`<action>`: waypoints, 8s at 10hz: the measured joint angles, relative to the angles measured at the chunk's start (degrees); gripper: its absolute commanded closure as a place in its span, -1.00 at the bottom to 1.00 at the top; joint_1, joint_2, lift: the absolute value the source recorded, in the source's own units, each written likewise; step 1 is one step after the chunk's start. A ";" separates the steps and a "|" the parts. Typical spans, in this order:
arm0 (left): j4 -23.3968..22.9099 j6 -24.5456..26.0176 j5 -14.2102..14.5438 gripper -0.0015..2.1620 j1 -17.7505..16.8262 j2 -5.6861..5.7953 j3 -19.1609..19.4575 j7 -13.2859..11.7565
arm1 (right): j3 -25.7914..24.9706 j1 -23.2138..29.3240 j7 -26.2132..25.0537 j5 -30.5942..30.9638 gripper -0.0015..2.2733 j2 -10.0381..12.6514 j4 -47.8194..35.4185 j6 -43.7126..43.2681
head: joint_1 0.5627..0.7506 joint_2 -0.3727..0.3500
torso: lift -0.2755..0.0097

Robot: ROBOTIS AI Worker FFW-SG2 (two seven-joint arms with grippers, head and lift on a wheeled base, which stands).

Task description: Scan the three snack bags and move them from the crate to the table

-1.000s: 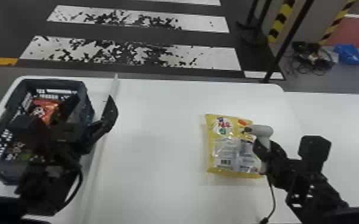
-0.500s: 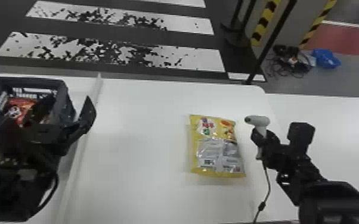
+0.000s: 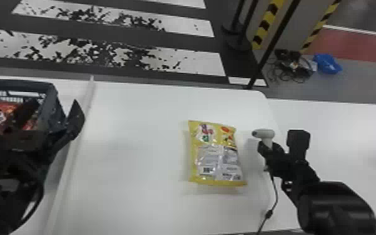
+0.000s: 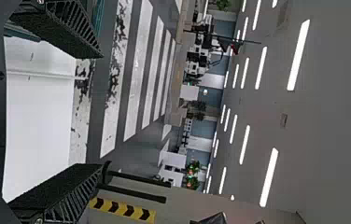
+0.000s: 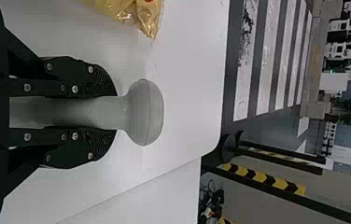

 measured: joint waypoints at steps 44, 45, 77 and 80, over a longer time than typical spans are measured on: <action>6.48 -1.50 -1.24 -0.97 -4.92 1.09 -5.61 -0.33 | -27.35 -8.11 3.06 -31.34 0.98 -0.27 11.31 -6.87 | 0.41 -0.94 | 0.50; 6.49 -1.50 -1.23 -0.97 -4.98 1.07 -5.69 -0.35 | -26.35 -8.75 -4.18 -31.21 0.98 -0.30 14.83 -8.36 | 0.41 -0.94 | 0.50; -5.98 21.77 6.23 -0.92 -6.84 7.31 11.75 -0.55 | 19.77 12.53 -17.77 1.59 -0.95 8.32 -25.21 -13.61 | 0.41 0.41 | 0.50; -5.63 43.61 8.25 -0.92 -11.70 9.33 16.25 -0.42 | 21.38 11.44 -17.77 2.61 -0.95 7.74 -22.96 -13.48 | 0.41 0.58 | 0.50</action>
